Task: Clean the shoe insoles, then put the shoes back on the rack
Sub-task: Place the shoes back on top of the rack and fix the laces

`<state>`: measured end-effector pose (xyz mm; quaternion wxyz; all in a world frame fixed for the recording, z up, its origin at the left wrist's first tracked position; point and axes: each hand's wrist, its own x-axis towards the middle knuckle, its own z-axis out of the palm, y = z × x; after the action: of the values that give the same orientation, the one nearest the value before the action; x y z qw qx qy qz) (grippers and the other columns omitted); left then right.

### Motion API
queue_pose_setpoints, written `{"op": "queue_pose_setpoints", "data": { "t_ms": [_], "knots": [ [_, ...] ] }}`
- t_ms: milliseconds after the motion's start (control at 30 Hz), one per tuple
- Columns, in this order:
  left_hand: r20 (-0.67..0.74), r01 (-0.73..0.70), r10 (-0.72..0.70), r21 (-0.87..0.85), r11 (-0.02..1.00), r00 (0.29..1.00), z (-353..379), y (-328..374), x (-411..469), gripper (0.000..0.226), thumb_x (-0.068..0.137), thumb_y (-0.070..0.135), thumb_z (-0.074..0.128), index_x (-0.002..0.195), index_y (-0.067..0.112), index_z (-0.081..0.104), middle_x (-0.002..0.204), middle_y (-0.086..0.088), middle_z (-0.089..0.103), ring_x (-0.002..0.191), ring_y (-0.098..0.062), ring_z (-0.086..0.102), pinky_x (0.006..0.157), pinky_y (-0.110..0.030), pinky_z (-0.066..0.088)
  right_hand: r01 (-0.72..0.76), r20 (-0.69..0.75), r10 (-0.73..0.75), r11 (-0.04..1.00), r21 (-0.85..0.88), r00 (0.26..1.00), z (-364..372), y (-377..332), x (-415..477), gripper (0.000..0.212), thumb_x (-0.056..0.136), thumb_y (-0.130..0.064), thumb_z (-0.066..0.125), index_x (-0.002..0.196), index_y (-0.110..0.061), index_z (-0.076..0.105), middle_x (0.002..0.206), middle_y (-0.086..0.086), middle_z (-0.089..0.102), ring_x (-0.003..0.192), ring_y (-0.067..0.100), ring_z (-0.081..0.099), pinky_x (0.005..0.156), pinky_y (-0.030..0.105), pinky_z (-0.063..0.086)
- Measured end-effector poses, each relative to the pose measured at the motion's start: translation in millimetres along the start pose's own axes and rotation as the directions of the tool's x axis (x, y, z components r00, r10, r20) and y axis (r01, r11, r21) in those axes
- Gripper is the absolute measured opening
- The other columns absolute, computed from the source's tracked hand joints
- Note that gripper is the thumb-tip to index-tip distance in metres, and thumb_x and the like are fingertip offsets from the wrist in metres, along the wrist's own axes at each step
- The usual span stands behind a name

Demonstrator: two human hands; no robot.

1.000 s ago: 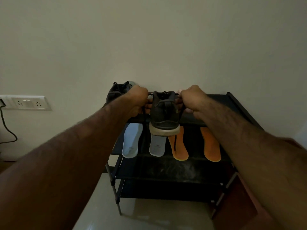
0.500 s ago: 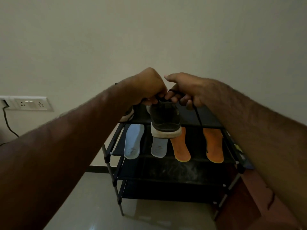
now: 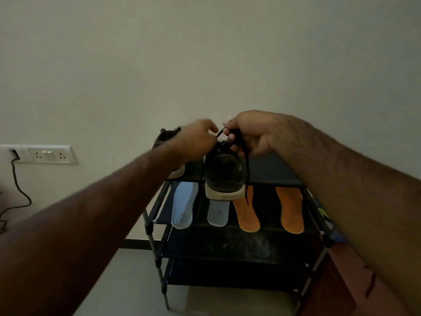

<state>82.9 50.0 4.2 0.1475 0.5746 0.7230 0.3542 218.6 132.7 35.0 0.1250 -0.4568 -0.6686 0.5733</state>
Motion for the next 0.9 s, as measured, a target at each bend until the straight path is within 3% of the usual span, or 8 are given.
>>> {"op": "queue_pose_setpoints", "data": {
  "t_ms": [100, 200, 367, 567, 667, 800, 900],
  "knots": [
    [0.134, -0.051, 0.03, 0.158, 0.986, 0.991, 12.5, -2.1, 11.0, 0.04, 0.107, 0.033, 0.048, 0.139, 0.009, 0.053, 0.125, -0.016, 0.064, 0.11, -0.028, 0.065, 0.098, -0.047, 0.055, 0.054, -0.011, -0.054, 0.998, -0.012, 0.998, 5.4, -17.6, -15.1, 0.035, 0.107, -0.033, 0.046, 0.076, -0.021, 0.056, 0.058, -0.005, 0.05, 0.066, 0.014, 0.049, 0.08, 0.032, 0.043],
    [0.123, -0.1, 0.058, 0.37, 0.923, 0.991, 16.1, 12.5, 18.3, 0.048, 0.11, 0.045, 0.029, 0.12, 0.009, 0.06, 0.115, -0.019, 0.065, 0.103, -0.033, 0.064, 0.096, -0.046, 0.053, 0.092, -0.059, -0.093, 0.995, -0.032, 0.994, 3.9, -33.8, -32.2, 0.03, 0.106, -0.033, 0.05, 0.082, -0.02, 0.062, 0.058, -0.006, 0.052, 0.06, 0.012, 0.055, 0.07, 0.034, 0.047],
    [0.084, -0.083, 0.042, 0.575, 0.814, 0.996, 21.5, 16.8, 36.8, 0.026, 0.108, 0.035, 0.037, 0.115, 0.018, 0.057, 0.112, -0.01, 0.065, 0.099, -0.027, 0.063, 0.094, -0.048, 0.054, 0.183, -0.138, -0.192, 0.98, -0.076, 0.971, -7.3, -54.9, -60.8, 0.029, 0.105, -0.029, 0.047, 0.09, -0.017, 0.069, 0.057, -0.006, 0.048, 0.059, 0.012, 0.05, 0.07, 0.033, 0.05],
    [0.064, -0.011, -0.033, 0.592, 0.806, 0.997, 22.6, 7.0, 43.5, 0.025, 0.105, 0.031, 0.044, 0.123, 0.021, 0.058, 0.122, -0.007, 0.064, 0.11, -0.023, 0.062, 0.1, -0.047, 0.052, 0.256, -0.112, -0.278, 0.95, -0.181, 0.954, -24.1, -59.7, -96.7, 0.027, 0.103, -0.026, 0.048, 0.093, -0.017, 0.071, 0.068, -0.002, 0.06, 0.07, 0.016, 0.06, 0.075, 0.038, 0.049],
    [0.063, -0.017, -0.026, 0.597, 0.802, 0.998, 23.7, 7.4, 46.4, 0.029, 0.104, 0.029, 0.046, 0.13, 0.022, 0.058, 0.128, -0.008, 0.062, 0.116, -0.025, 0.061, 0.102, -0.048, 0.051, 0.304, -0.111, -0.341, 0.917, -0.258, 0.934, -27.5, -57.4, -108.3, 0.022, 0.098, -0.024, 0.057, 0.097, -0.014, 0.076, 0.096, 0.003, 0.07, 0.094, 0.019, 0.063, 0.081, 0.039, 0.049],
    [0.049, -0.037, 0.011, 0.58, 0.814, 0.999, 21.0, 8.6, 45.1, 0.03, 0.107, 0.033, 0.044, 0.131, 0.022, 0.057, 0.123, -0.007, 0.063, 0.113, -0.022, 0.061, 0.097, -0.04, 0.051, 0.298, -0.1, -0.366, 0.864, -0.405, 0.925, -23.7, -53.7, -110.1, 0.034, 0.095, -0.024, 0.068, 0.126, -0.011, 0.07, 0.137, 0.003, 0.058, 0.125, 0.024, 0.05, 0.107, 0.043, 0.042],
    [0.04, -0.061, 0.047, 0.571, 0.819, 0.998, 17.3, 5.9, 44.1, 0.027, 0.108, 0.034, 0.043, 0.127, 0.022, 0.059, 0.118, -0.006, 0.064, 0.106, -0.021, 0.062, 0.093, -0.04, 0.051, 0.347, -0.089, -0.413, 0.847, -0.402, 0.906, -20.6, -41.5, -96.3, 0.023, 0.103, -0.023, 0.058, 0.118, -0.018, 0.076, 0.131, 0.002, 0.059, 0.113, 0.019, 0.052, 0.101, 0.034, 0.044]
  ]
}}
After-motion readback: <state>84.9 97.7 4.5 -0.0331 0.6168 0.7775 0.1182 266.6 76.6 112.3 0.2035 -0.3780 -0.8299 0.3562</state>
